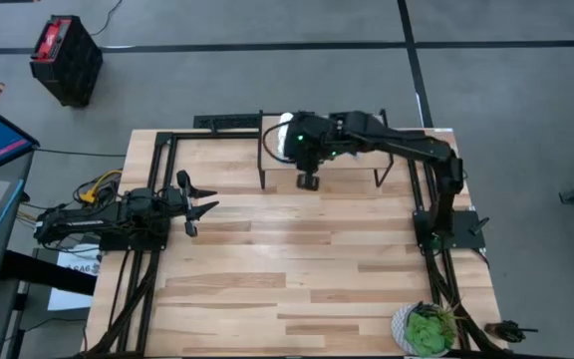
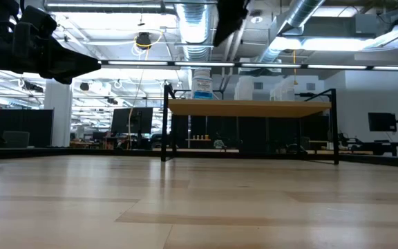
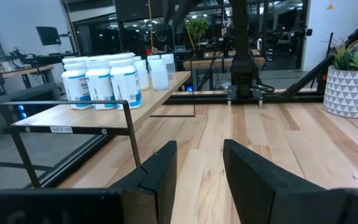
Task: Pick and place medicine bottles onto shelf by color
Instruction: Adjust the opaque medicine bottles on the shelf
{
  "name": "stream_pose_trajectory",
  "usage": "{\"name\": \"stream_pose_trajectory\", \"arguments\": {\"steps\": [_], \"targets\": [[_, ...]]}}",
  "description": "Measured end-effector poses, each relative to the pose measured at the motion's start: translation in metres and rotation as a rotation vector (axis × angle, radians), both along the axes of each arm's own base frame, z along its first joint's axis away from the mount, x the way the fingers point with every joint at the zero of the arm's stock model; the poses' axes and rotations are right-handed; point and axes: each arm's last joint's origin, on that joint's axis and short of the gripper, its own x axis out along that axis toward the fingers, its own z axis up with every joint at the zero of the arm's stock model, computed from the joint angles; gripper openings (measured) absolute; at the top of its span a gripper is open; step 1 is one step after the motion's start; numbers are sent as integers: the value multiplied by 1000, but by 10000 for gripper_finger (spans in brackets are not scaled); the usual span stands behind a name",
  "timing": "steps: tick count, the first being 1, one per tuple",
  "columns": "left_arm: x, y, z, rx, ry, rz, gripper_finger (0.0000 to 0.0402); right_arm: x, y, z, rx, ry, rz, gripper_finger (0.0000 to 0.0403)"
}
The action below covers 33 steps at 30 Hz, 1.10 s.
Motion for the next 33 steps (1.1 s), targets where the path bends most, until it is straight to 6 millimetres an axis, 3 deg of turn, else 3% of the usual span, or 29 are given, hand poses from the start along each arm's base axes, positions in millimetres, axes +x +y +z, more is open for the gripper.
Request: {"name": "stream_pose_trajectory", "arguments": {"steps": [6, 15, 21, 33], "targets": [[0, 0, 0, 0, 0, 0, 121, 29, 12, -15, -12, -70, 49, 97], [1, 0, -1, -1, 15, -1, 121, 56, -9, -58, -5, -4, 3, 97], [2, 0, -3, -3, 31, 1, 121, 59, -25, -72, 1, 39, -38, 97], [3, 0, -4, -5, 51, 1, 121, 57, -40, -72, -64, 37, -113, 97]]}}
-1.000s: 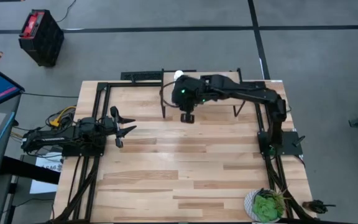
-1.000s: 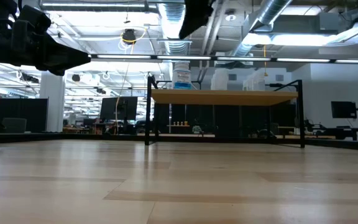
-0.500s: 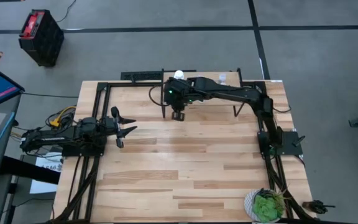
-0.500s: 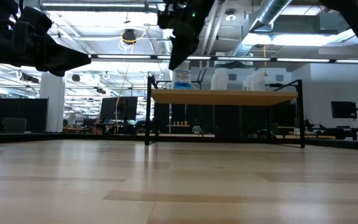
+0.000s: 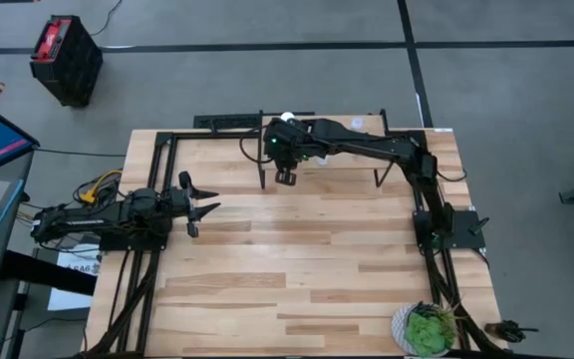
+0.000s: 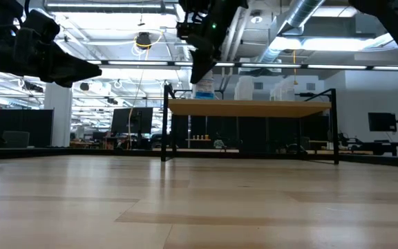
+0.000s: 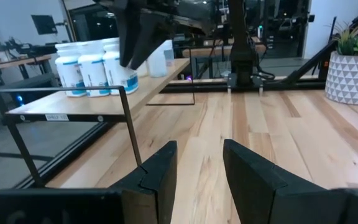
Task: Pick and place medicine bottles onto shelf by color
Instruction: Adjust the opaque medicine bottles on the shelf, then return to Home Position
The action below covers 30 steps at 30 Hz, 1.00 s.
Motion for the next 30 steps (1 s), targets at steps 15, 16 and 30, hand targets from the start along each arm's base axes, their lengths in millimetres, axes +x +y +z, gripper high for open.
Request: {"name": "stream_pose_trajectory", "arguments": {"steps": [15, 16, 30], "targets": [[0, 0, 0, 0, -1, 0, 121, -9, 24, 26, -10, -33, 26, 97], [0, 0, 0, 0, -1, -1, 121, -13, 29, 34, -9, -39, 32, 97], [1, 0, -1, -1, 9, -1, 121, -126, 97, 122, 114, -17, -12, 97]]}}
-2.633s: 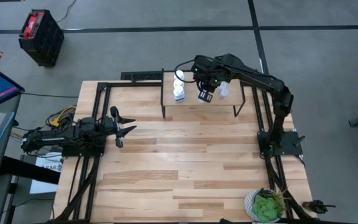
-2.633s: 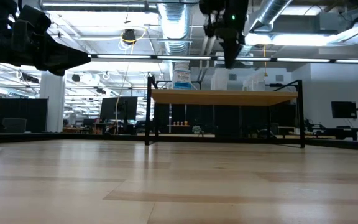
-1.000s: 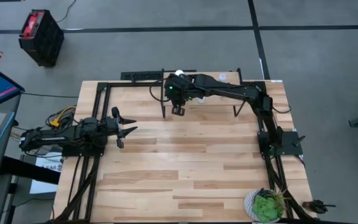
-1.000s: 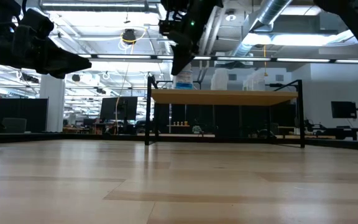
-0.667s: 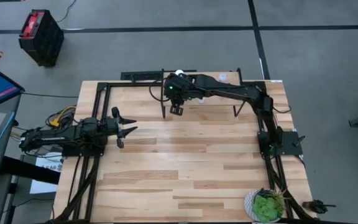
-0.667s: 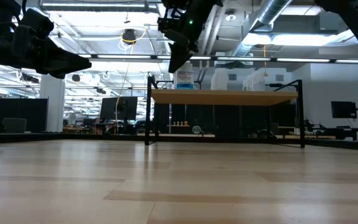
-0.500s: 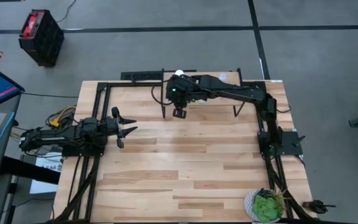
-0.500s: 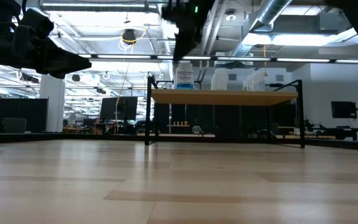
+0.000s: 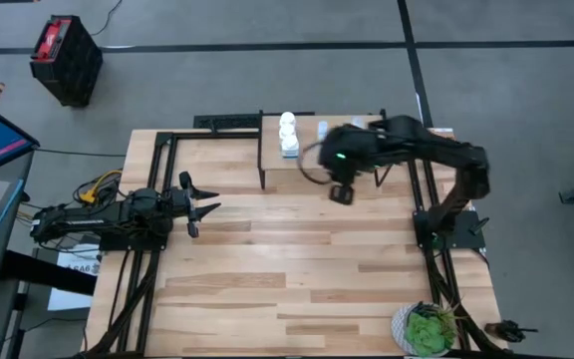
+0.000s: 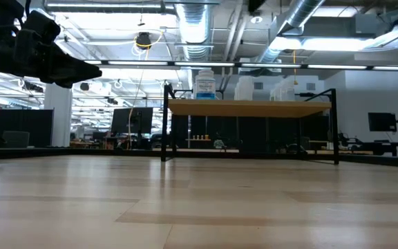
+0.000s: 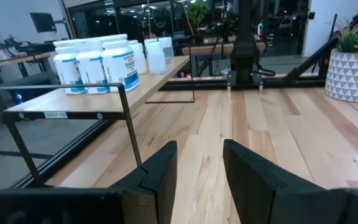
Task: Pick and place medicine bottles onto shelf by color
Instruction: Return to Home Position
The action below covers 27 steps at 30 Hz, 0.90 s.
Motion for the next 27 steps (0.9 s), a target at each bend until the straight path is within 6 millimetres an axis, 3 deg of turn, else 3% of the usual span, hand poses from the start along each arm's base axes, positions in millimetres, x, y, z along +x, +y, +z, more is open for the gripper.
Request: {"name": "stream_pose_trajectory", "arguments": {"steps": [3, 7, 10, 15, 21, 27], "targets": [[0, 0, 0, 0, 0, 0, 121, -28, 18, 7, 17, -21, 21, 97], [0, 0, 0, 0, 0, 0, 121, -74, 40, -11, 8, -61, 13, 97], [0, 0, 0, 0, -1, 0, 121, -111, 51, -43, 26, -166, -2, 97], [0, 0, 0, 0, -1, 0, 121, -160, 57, -119, 121, -453, 82, 97], [0, 0, 0, 0, -1, 0, 121, -189, 51, -193, 147, -877, 166, 97], [0, 0, 0, 0, -1, 0, 121, -207, 42, -235, 68, -1103, 187, 97]]}}
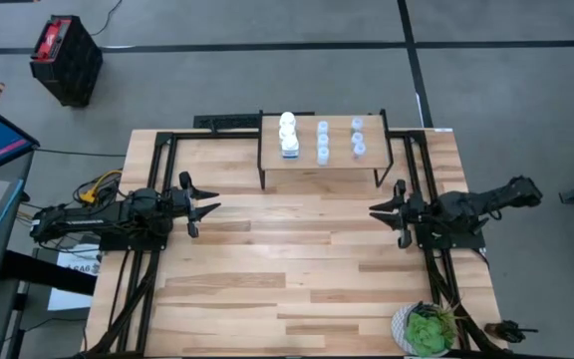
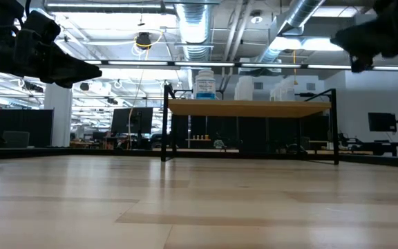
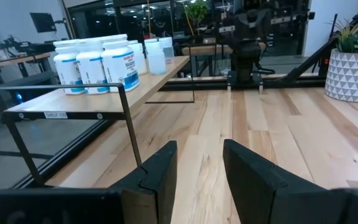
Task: Pick and place medicine bottles onto shelf by color
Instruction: Return to Home Position
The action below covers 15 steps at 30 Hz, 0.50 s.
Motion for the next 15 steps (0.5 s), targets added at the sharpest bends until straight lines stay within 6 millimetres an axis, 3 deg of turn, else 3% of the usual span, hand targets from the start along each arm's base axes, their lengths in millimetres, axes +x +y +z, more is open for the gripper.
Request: {"name": "stream_pose_trajectory", "arguments": {"steps": [6, 15], "targets": [[0, 0, 0, 0, 0, -1, 121, -2, -5, -25, 11, -33, -21, 97], [0, 0, 0, 0, 1, 0, 121, 0, -9, -28, -118, 17, -69, 97]]}}
